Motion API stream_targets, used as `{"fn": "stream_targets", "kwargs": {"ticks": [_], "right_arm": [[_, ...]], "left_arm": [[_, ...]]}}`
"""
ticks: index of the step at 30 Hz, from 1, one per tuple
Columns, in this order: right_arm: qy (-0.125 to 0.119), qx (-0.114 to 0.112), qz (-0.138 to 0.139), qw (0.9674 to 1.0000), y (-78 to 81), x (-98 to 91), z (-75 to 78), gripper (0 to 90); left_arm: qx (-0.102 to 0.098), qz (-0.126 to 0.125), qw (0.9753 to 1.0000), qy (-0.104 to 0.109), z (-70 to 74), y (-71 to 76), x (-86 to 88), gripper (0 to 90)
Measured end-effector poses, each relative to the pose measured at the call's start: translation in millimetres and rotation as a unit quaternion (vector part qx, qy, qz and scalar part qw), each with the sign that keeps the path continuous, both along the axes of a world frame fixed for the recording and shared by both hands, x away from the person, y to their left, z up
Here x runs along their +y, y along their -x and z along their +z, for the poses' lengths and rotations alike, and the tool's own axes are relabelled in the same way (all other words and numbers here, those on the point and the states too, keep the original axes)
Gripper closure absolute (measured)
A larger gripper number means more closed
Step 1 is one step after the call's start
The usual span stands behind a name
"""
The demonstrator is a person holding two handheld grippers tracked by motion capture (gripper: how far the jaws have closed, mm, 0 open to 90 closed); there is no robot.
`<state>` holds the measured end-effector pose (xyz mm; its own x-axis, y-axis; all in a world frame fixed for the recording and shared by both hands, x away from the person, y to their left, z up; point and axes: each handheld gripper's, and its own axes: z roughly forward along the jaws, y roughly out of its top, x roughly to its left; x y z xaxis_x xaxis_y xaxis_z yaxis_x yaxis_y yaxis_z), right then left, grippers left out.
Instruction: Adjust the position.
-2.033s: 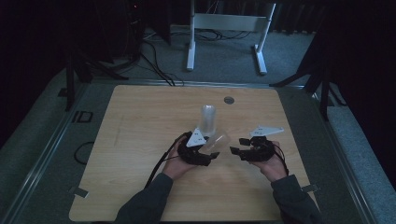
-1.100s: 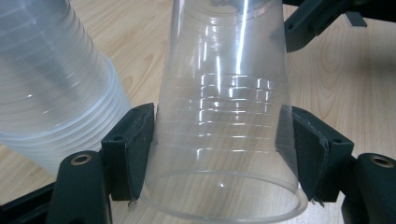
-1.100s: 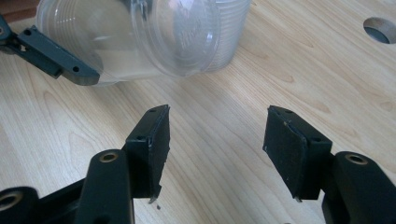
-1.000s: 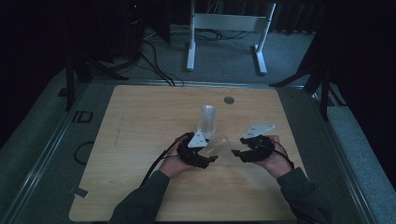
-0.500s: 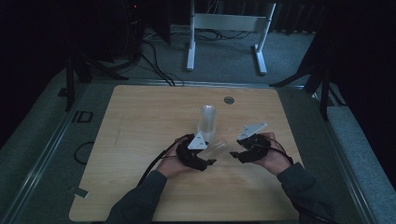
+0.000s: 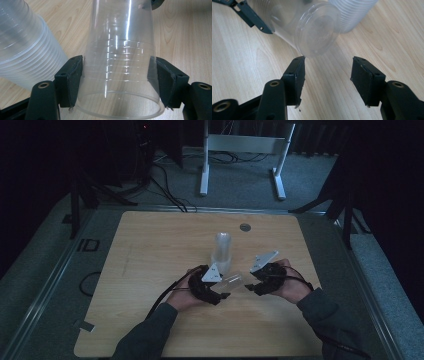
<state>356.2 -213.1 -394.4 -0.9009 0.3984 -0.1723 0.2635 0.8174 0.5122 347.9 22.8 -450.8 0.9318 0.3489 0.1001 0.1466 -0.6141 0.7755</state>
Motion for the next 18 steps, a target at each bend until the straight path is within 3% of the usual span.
{"fn": "stream_targets", "kwargs": {"ticks": [10,18], "right_arm": [[0.023,0.005,0.032,0.9992,1.1,4.7,3.9,42.4],[0.051,0.007,0.061,0.9968,1.9,10.7,6.9,39.6]], "left_arm": [[-0.005,-0.004,0.9999,-0.013,-2.6,1.2,-1.0,29.7],[-0.004,-0.014,0.9996,-0.024,-4.4,2.0,-1.5,29.9]]}}
